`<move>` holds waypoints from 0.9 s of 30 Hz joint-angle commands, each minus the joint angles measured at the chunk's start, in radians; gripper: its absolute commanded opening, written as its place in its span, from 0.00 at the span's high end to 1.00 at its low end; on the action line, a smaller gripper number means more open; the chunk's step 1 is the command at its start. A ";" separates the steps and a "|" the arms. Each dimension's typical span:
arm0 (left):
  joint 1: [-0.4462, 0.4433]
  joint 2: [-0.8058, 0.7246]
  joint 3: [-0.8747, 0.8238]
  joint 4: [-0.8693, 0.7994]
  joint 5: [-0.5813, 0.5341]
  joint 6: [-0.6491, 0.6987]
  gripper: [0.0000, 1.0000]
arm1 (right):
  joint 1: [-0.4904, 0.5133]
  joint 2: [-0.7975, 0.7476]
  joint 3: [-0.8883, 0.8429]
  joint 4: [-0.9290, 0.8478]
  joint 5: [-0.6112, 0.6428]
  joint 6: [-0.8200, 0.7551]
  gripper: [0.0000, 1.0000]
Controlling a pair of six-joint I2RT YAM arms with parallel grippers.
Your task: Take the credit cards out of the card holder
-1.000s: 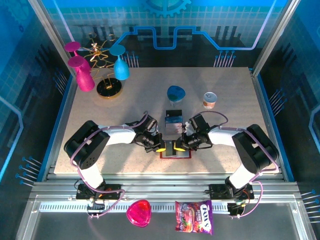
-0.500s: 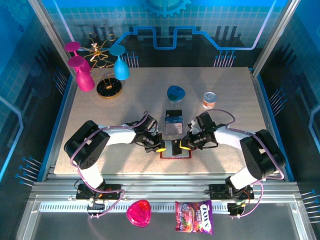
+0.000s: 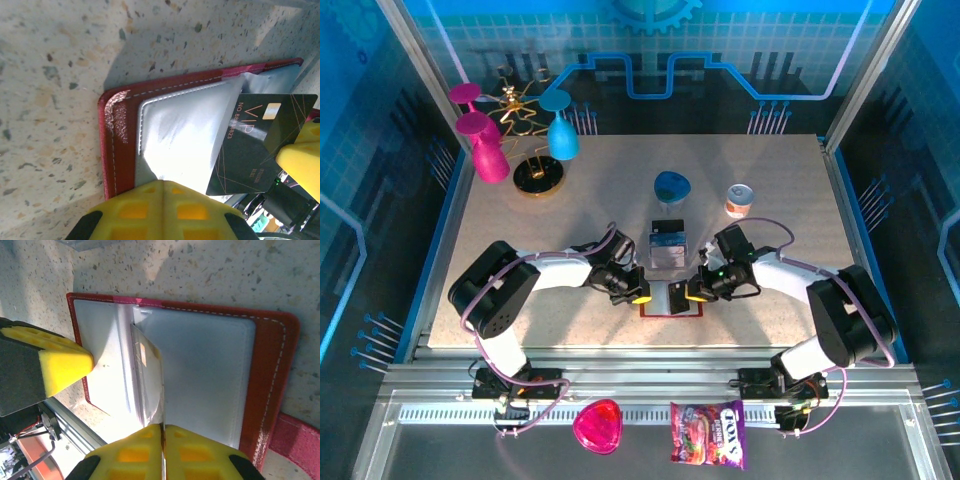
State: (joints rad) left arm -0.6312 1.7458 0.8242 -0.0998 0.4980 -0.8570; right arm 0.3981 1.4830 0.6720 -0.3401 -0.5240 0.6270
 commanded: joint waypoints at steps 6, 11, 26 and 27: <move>0.001 0.036 -0.005 -0.046 -0.012 0.015 0.98 | -0.006 -0.030 0.036 -0.055 0.027 -0.005 0.92; 0.001 0.035 -0.002 -0.045 -0.008 0.012 0.97 | 0.011 -0.036 0.038 -0.046 0.032 0.014 0.92; 0.001 -0.007 0.030 -0.069 0.009 0.013 0.89 | 0.089 -0.032 0.055 -0.026 0.060 0.079 0.85; 0.001 -0.010 0.031 -0.069 0.010 0.013 0.89 | 0.091 -0.033 0.056 -0.030 0.063 0.080 0.85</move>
State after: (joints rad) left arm -0.6315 1.7485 0.8352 -0.1146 0.5056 -0.8574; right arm 0.4744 1.4635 0.7025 -0.3565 -0.4747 0.6884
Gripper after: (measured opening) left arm 0.111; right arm 0.147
